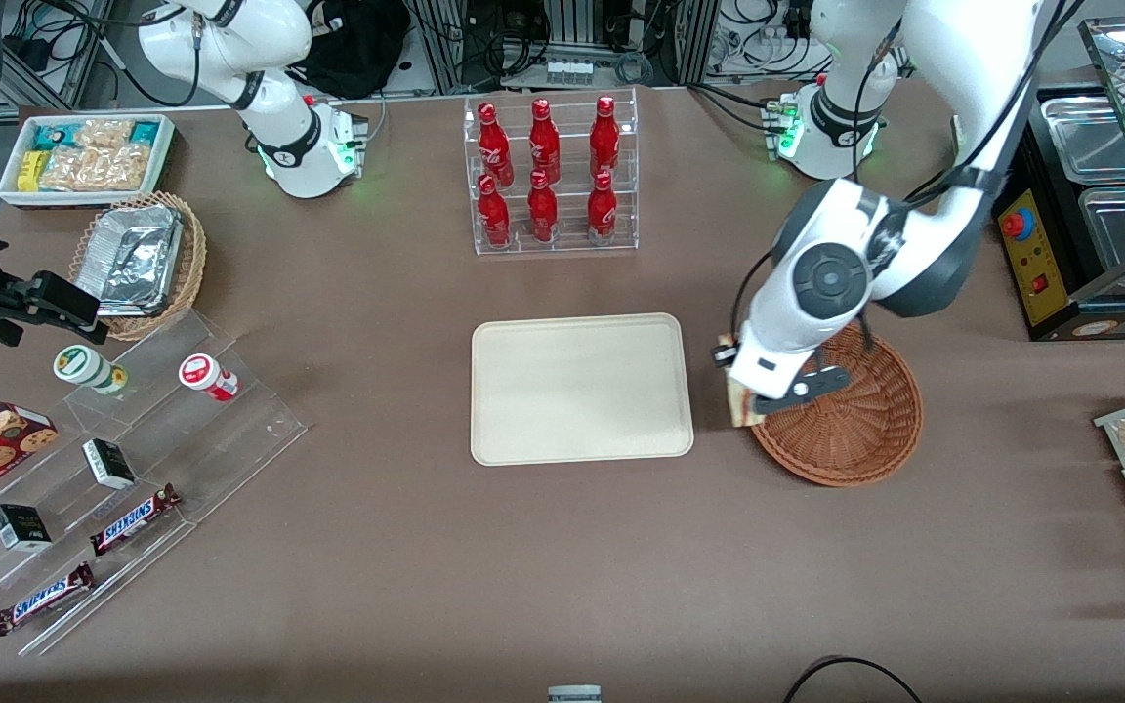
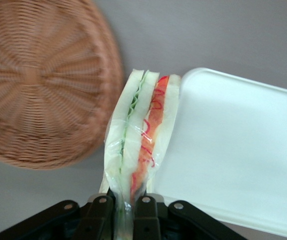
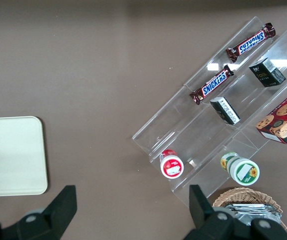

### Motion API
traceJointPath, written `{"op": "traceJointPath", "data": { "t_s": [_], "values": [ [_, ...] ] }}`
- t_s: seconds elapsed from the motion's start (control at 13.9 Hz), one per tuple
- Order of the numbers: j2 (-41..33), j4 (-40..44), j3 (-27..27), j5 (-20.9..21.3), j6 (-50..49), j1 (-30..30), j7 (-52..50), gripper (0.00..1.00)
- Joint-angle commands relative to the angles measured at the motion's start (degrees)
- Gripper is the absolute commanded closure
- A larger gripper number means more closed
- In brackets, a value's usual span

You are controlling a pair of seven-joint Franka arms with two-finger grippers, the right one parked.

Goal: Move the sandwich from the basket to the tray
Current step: 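Lift the sandwich and carry it with the left gripper over the cream tray, then lower the sandwich onto the tray and open the left gripper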

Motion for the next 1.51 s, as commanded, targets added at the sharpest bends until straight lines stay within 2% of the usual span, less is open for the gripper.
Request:
{"op": "traceJointPath", "data": {
  "t_s": [0.0,0.22,0.79,1.44],
  "values": [
    [6.5,8.0,-0.8,2.7,-1.2,-5.2,-1.4,0.98],
    [11.9,14.0,-0.9,7.9,-1.3,-10.4,-9.4,0.98],
    [22.1,24.3,-0.5,8.2,-1.2,-18.9,-17.5,0.99],
    [26.8,25.1,1.1,8.3,1.3,-21.9,-19.4,0.97]
  ]
}}
